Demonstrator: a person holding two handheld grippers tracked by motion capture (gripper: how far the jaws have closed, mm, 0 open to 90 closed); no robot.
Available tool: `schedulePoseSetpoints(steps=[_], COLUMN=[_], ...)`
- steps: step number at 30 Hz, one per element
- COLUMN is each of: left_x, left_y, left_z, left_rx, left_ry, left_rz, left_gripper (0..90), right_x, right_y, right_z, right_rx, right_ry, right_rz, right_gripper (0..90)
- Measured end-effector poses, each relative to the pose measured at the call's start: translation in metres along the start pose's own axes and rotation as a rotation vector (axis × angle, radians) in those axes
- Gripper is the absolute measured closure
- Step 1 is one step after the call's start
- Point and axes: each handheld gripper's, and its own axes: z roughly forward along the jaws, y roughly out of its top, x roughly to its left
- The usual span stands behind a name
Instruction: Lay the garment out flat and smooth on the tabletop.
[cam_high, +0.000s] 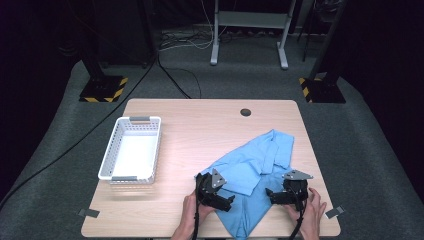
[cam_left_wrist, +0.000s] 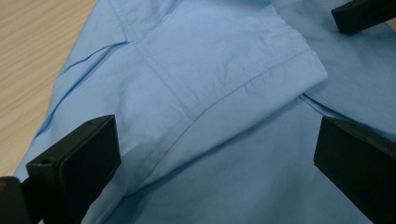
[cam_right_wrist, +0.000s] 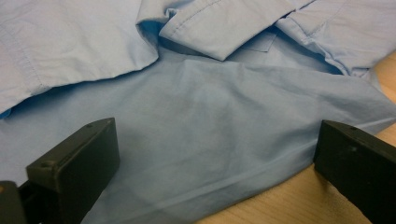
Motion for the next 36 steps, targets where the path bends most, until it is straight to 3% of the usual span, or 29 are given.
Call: schedulePoseSetpoints(steps=[7, 14, 18, 24, 25, 30, 34, 36], left_x=[-0.016, -0.025, -0.031, -0.032, -0.033, -0.033, -0.032, -0.034], left_y=[0.016, 0.023, 0.028, 0.033, 0.035, 0.039, 0.040, 0.042], left_z=[0.024, 0.035, 0.040, 0.040, 0.040, 0.040, 0.042, 0.041], left_rx=[0.029, 0.038, 0.057, 0.067, 0.071, 0.050, 0.039, 0.028], left_ry=[-0.029, -0.052, -0.052, -0.048, -0.031, -0.011, -0.004, 0.014], left_rz=[0.042, 0.058, 0.081, 0.064, 0.063, 0.069, 0.082, 0.113], left_gripper=[0.6, 3.3, 9.5, 31.2, 35.5, 61.5, 76.4, 81.0], right_x=[-0.001, -0.001, -0.001, -0.002, -0.002, 0.000, 0.003, 0.004], right_y=[0.002, 0.002, 0.002, 0.002, 0.002, 0.001, 0.000, 0.000], right_z=[0.002, 0.002, 0.002, 0.002, 0.002, 0.001, 0.000, 0.000], right_rx=[-0.001, -0.001, -0.002, -0.001, -0.001, 0.000, 0.000, -0.001], right_ry=[0.004, 0.004, 0.011, 0.017, 0.016, 0.003, -0.021, -0.027], right_rz=[-0.006, -0.006, -0.013, -0.020, -0.019, -0.004, 0.021, 0.028], right_gripper=[0.0, 0.0, 0.0, 0.0, 0.0, 0.0, 0.0, 0.0])
